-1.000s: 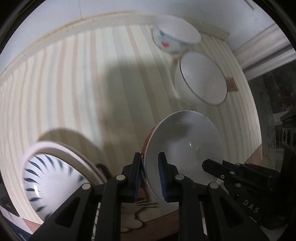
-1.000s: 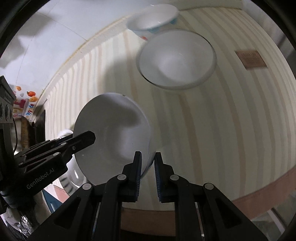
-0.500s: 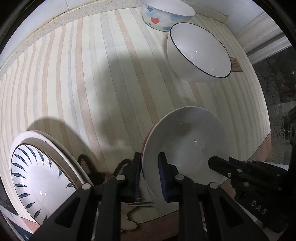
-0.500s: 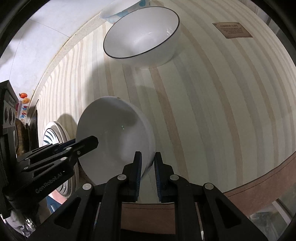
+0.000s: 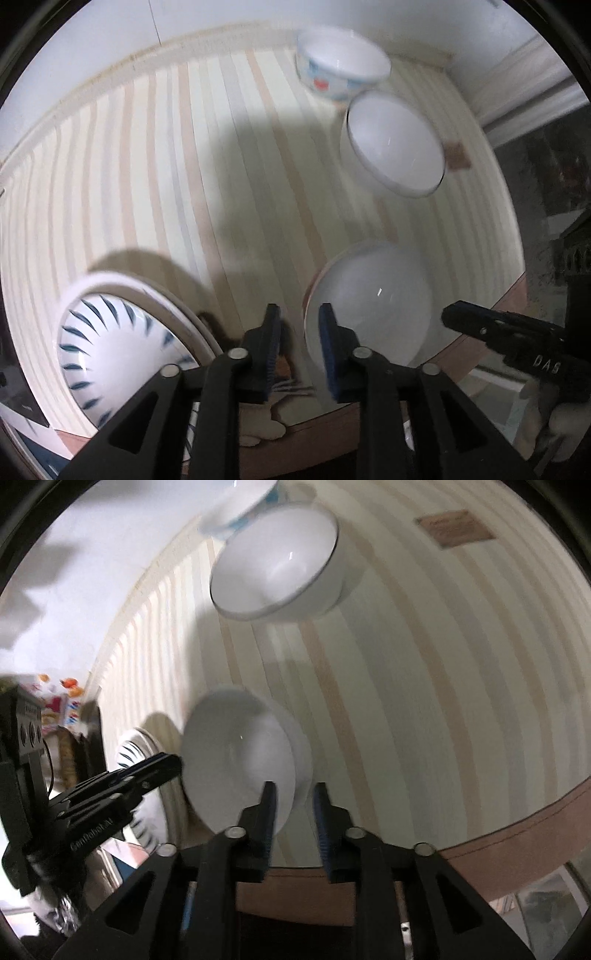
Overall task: Organize plates and bowls
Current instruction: 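Carry the white bowl with both tools and lower it into the black-rimmed bowl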
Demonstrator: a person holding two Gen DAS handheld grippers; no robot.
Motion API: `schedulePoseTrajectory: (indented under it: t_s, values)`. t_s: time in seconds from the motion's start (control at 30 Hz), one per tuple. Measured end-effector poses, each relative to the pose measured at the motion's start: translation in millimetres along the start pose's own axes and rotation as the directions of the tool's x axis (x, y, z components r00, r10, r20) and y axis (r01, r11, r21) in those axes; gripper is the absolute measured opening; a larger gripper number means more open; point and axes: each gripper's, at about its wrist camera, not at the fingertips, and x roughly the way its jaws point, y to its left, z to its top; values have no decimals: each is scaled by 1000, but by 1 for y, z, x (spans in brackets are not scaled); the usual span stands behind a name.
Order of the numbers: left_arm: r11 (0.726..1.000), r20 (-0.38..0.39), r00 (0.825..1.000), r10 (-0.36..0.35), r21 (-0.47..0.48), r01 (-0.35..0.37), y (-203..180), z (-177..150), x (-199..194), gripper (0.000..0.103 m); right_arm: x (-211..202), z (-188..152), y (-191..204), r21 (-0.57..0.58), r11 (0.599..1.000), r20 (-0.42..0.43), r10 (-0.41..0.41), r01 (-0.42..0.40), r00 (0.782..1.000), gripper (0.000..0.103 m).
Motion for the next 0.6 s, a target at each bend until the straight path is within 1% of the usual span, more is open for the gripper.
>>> schedulePoseTrajectory:
  t_s: [0.03,0.13,0.2,0.3,0.37,0.43,0.5,0.6]
  values:
    - [1000,5,1000,-17,-10,18,1,8,-5,28,-10,4,-4,7,1000,15,9,-9,1000,36]
    - [997,21,998,-67,-33,68,0,41,-10,28,-36,21,-9,18,999,65,30,-31,997,42]
    - [994,32,995,-99,-45,101,-1,65,-7,28,-50,39,-10,18,999,105,34,-36,994,44]
    - [988,20,990,-141,-60,142,-10,101,10,28,-61,73,-12,19,1000,159,13,-16,987,45]
    - [985,3,987,-161,-63,161,-17,119,24,28,-61,96,-16,27,1000,175,-4,0,985,45]
    - [986,-22,987,-157,-61,155,-25,134,42,28,-54,114,-20,36,999,172,-12,6,985,45]
    - [987,-48,987,-154,-53,152,-28,145,56,28,-43,131,-24,43,999,156,-26,20,987,45]
    - [989,-81,986,-146,-37,143,-31,157,77,28,-25,147,-28,56,998,126,-25,18,992,45]
